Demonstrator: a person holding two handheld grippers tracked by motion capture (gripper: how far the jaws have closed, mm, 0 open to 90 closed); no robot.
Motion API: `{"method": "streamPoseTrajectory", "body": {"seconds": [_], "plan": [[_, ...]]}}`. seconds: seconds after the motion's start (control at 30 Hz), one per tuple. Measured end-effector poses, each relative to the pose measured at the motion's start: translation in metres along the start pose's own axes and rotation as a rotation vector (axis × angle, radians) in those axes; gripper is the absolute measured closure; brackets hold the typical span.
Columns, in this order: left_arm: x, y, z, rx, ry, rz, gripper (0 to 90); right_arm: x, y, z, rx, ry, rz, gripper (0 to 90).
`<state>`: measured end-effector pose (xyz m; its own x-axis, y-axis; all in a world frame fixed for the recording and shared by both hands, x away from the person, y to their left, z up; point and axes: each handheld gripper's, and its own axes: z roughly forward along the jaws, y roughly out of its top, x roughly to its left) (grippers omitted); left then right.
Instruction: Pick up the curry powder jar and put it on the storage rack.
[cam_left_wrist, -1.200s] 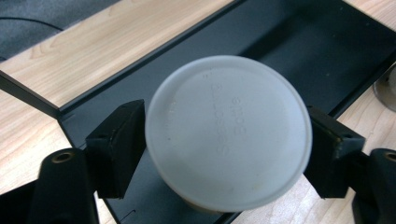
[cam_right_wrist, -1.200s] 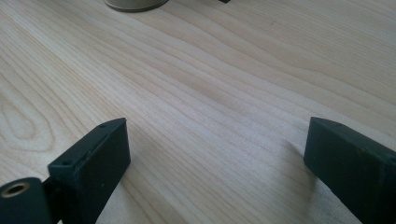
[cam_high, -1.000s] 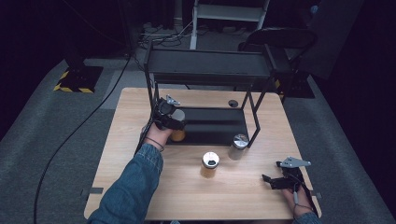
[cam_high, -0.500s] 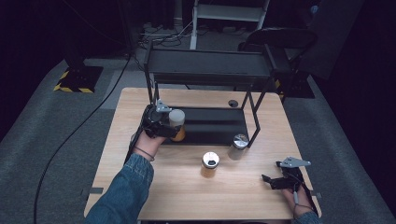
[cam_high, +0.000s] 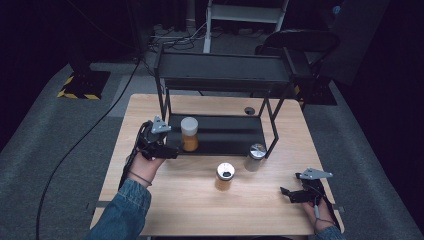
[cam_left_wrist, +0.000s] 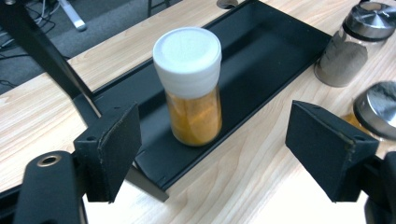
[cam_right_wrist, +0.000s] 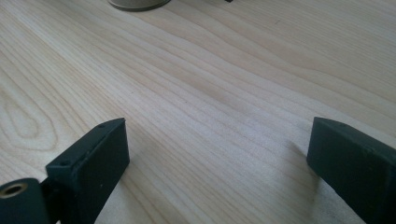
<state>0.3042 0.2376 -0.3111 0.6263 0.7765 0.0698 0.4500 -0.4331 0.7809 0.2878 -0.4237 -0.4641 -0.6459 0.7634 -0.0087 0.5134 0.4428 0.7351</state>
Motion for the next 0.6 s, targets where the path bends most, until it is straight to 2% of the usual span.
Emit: {"method": "streamPoseTrajectory", "body": {"seconds": [0.27,0.47,0.6], "plan": [[-0.004,-0.017,-0.016,-0.005,0.012,0.015,17.9,0.0,0.0,0.0,0.0,0.0,0.0,5.5],[-0.001,-0.033,-0.023,-0.011,-0.001,0.024,16.1,0.0,0.0,0.0,0.0,0.0,0.0,5.5],[0.0,-0.047,-0.027,-0.023,0.004,0.013,15.7,0.0,0.0,0.0,0.0,-0.001,0.0,5.5]]}}
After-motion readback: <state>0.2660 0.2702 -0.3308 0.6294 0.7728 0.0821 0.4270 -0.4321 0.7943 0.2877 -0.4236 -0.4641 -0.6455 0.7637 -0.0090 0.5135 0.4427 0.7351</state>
